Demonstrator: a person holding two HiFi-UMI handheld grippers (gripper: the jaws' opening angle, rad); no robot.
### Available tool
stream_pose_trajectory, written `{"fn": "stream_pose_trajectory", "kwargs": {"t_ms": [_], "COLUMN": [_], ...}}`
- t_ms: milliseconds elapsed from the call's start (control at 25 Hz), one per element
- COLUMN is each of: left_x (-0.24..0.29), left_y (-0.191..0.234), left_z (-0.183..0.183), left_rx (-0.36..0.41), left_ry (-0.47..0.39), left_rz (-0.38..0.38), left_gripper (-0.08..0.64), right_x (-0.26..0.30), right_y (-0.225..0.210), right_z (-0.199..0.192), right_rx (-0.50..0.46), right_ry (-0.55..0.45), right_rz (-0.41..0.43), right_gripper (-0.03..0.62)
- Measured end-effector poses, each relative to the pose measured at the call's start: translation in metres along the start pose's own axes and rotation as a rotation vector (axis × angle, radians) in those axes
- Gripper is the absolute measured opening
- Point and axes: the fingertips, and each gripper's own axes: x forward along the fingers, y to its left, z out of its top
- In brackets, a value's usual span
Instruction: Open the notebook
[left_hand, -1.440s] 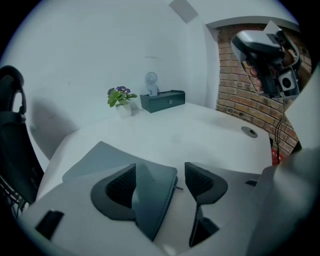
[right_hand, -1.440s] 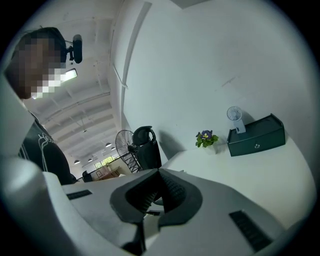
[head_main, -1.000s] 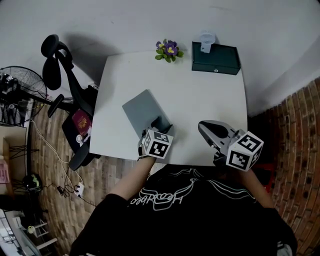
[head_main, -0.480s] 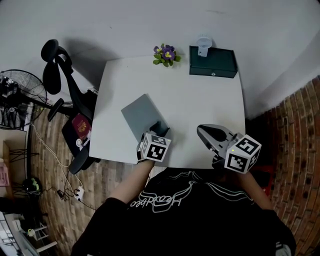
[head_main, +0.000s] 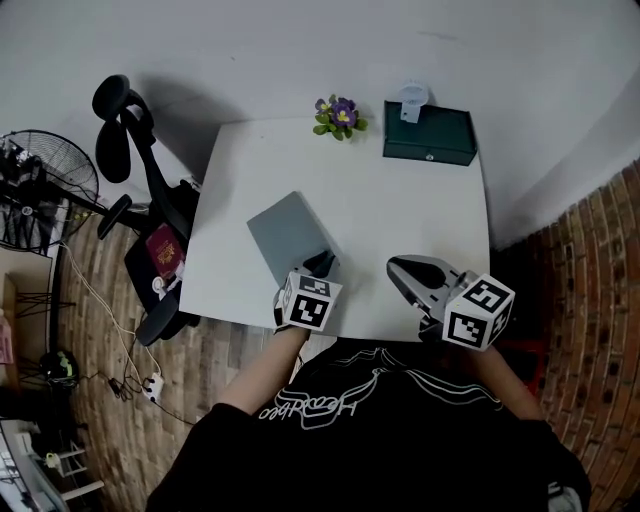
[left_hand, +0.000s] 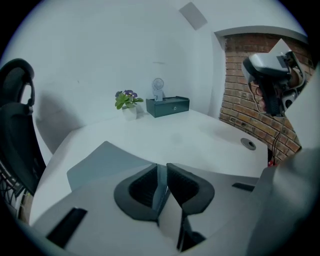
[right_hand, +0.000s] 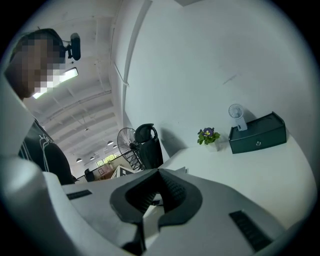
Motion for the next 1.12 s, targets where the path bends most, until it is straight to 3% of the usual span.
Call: {"fn": "stream_pose_trajectory", "kwargs": {"t_ms": [160,640,1120], "left_x": [-0.010,-0.049,-0.099], "left_y": [0.001,0.014,0.031], "left_z": [0.006,0.021,0.020], "left_rx": [0.000,0.002,-0.053], "left_ry": [-0.022,-0.102,-0.156], "left_rz": [0.019,0.094,0.173], "left_gripper": [0.052,0.043,0.043], "right_x": [0.000,-0.008,-0.010], "right_y": [0.006,0.031,0.058], "right_z": [-0.001,-0.001,-0.002], "right_rx": [-0.004,-0.024,-0.059], "right_ry": [0.000,-0.021,-0.025], "right_rz": [0.017,0.054,0.092], "right_gripper": [0.002,0.002,0.002]}}
